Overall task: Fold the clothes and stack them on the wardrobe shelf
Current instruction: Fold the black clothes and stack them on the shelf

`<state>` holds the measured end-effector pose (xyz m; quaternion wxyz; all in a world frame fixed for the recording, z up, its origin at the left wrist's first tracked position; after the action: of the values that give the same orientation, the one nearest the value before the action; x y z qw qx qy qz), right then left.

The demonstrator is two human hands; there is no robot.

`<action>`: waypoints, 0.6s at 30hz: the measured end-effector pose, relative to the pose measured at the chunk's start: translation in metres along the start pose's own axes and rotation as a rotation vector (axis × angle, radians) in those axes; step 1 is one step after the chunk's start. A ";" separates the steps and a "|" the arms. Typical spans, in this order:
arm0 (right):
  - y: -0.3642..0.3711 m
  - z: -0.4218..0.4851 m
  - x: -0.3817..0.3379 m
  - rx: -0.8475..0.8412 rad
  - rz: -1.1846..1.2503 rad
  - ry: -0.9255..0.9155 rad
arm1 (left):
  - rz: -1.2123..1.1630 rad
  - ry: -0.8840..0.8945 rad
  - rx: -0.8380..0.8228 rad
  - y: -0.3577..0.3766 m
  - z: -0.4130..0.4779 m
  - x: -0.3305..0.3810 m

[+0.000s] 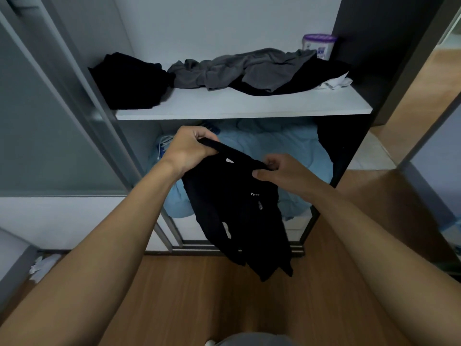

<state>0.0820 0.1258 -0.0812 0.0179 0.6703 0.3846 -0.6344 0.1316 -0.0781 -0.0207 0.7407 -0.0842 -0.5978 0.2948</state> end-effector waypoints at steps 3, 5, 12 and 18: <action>0.011 0.002 -0.010 0.015 -0.112 -0.077 | -0.003 0.028 0.025 0.004 0.004 0.009; 0.023 0.002 -0.006 0.022 -0.216 -0.088 | -0.004 0.034 0.048 0.006 0.007 0.013; -0.015 -0.003 0.032 0.478 -0.537 0.019 | -0.041 0.037 0.074 0.001 0.004 0.002; -0.063 0.003 0.036 0.600 0.103 0.068 | -0.072 -0.061 -0.114 0.033 -0.009 -0.043</action>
<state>0.0423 0.1864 -0.0835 -0.1615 0.6850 0.1461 -0.6952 0.1238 -0.0727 -0.0750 0.7265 -0.0954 -0.6384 0.2358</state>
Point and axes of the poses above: each hand's wrist, its own z-axis towards the middle knuckle, its own y-axis out of the palm, x = y × z, the point moved 10 cm from there along z, towards the middle knuckle, and after that the axes turned 11 degrees about y, right-handed, at the moved point
